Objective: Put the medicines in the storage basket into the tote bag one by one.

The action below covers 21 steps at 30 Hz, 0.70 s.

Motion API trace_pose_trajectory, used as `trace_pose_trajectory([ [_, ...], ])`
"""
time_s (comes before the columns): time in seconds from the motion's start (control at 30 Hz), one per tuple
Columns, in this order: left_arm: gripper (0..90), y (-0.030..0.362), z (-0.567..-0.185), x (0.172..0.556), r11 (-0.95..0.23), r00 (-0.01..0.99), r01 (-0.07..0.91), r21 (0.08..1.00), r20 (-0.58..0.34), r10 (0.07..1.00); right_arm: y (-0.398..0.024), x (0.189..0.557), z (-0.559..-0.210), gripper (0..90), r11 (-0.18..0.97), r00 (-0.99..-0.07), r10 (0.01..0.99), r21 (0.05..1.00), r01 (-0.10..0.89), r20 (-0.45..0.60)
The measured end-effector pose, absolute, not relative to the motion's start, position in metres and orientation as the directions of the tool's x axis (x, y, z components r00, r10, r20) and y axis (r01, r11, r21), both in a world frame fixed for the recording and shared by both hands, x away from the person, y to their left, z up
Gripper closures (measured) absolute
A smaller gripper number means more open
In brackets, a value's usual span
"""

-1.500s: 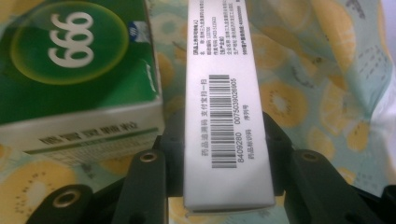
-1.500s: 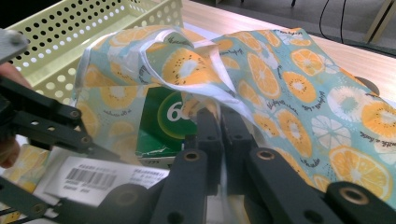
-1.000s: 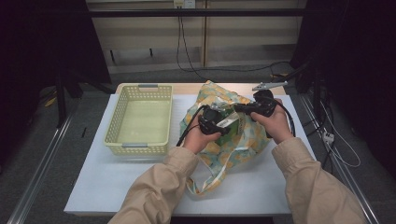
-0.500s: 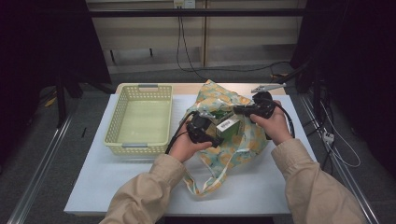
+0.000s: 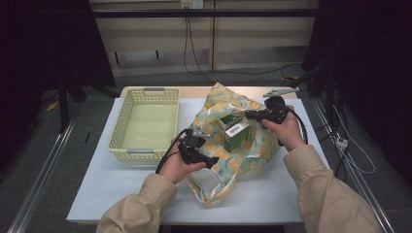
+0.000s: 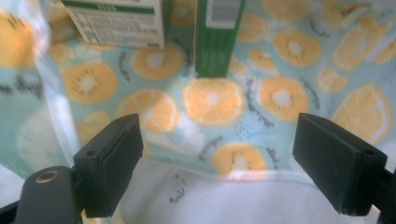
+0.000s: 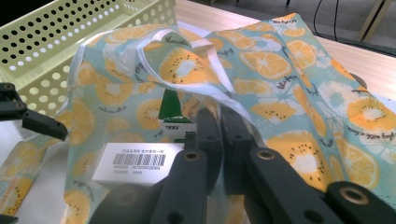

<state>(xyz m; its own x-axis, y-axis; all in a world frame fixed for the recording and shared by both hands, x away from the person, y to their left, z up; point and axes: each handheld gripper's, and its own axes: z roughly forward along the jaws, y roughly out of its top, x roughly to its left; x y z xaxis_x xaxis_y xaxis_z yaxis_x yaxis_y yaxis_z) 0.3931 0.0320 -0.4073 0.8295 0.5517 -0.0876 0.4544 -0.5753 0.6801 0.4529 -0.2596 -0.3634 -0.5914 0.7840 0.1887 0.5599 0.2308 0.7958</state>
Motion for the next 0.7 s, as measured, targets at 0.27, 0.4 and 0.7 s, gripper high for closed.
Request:
trace_pose_trajectory([
  [0.27, 15.5, 0.037, -0.419, 0.385, -0.589, 0.809, 0.475, 0.653, -0.061, 0.585, -0.264, 0.451, -0.367, 88.3, 0.230, -0.586, 0.788, 0.793, 0.564, 0.189],
  [0.4, 15.5, 0.037, -0.430, 0.384, -0.593, 0.791, 0.494, 0.636, -0.047, 0.610, -0.263, 0.450, -0.366, 88.3, 0.228, -0.588, 0.787, 0.796, 0.560, 0.188],
  [0.7, 37.1, 0.028, -0.447, 0.398, -0.510, 0.740, 0.561, 0.652, -0.117, 0.663, -0.258, 0.448, -0.364, 88.1, 0.240, -0.598, 0.781, 0.798, 0.553, 0.179],
])
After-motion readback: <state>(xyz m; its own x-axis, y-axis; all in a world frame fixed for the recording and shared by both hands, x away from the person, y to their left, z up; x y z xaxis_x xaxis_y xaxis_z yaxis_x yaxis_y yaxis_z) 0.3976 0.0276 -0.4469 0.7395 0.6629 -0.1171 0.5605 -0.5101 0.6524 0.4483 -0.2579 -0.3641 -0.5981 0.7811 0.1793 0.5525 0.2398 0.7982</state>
